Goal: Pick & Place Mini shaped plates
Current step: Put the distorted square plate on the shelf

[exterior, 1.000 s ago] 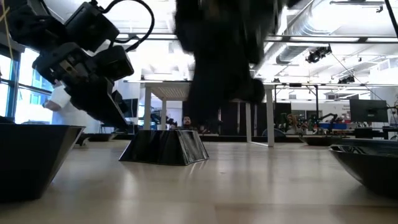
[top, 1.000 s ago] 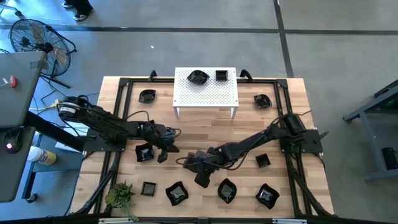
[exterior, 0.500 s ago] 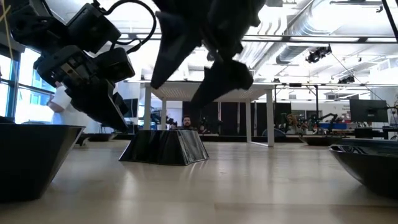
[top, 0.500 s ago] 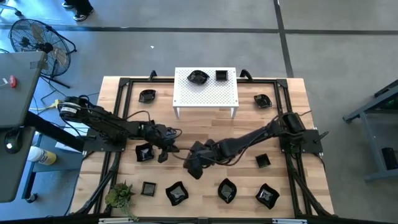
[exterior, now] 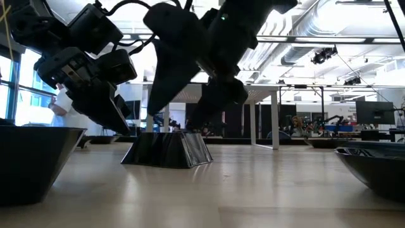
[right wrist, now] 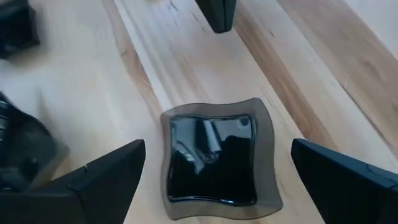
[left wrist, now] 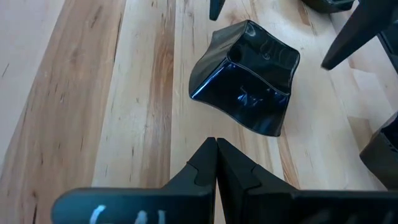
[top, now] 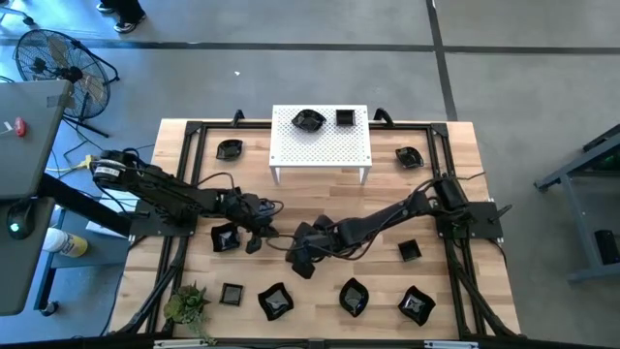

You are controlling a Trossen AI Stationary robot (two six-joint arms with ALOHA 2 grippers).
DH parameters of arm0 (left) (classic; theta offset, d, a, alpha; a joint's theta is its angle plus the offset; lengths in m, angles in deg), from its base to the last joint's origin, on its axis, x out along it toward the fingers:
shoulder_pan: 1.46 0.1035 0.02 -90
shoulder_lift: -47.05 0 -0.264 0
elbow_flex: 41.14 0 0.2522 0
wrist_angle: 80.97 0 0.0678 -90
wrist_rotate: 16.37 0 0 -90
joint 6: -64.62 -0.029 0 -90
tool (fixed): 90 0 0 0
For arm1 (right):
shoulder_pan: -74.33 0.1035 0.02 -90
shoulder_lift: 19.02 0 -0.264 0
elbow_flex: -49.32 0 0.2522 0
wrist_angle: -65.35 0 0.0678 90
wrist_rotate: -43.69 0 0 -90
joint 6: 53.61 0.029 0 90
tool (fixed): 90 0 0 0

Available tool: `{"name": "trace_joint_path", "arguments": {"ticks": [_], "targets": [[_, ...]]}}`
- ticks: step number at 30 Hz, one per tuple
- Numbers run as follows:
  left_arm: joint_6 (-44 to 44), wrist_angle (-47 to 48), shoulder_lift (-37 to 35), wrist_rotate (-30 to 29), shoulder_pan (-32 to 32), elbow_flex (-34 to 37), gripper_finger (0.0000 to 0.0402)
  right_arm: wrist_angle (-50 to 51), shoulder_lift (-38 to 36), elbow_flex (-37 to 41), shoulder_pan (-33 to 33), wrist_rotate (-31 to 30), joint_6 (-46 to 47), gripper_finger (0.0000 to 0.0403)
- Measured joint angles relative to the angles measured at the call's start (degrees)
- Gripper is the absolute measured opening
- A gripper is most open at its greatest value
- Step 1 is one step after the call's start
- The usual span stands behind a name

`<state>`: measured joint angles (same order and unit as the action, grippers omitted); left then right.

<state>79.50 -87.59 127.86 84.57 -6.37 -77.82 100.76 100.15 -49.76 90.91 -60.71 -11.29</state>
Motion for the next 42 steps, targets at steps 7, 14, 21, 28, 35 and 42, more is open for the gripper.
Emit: {"name": "trace_joint_path", "arguments": {"ticks": [7,14,21,28,35,42], "targets": [[0.0,0.2,0.0,0.0,0.0,0.0,0.0000,-0.2,0.7,0.0,0.0,1.2,-0.7,0.0400],[0.0,0.5,0.0,0.0,0.0,0.0,0.0000,-0.4,3.5,-0.1,0.0,3.7,-0.4,0.0398],[0.5,0.6,0.0,-0.1,0.0,0.0,0.0000,-0.5,4.0,-0.1,0.0,4.1,1.1,0.0379],[0.5,0.9,0.0,0.0,0.0,0.0,0.0000,-0.6,4.0,-0.1,0.0,4.6,1.1,0.0345],[0.2,3.3,-2.3,1.9,0.0,0.1,0.0000,-2.5,3.9,-0.1,0.0,6.9,1.6,0.0336],[0.5,11.4,-10.1,4.0,3.0,0.0,0.0000,-3.5,1.8,-0.1,-0.4,7.3,3.1,0.0338]]}}
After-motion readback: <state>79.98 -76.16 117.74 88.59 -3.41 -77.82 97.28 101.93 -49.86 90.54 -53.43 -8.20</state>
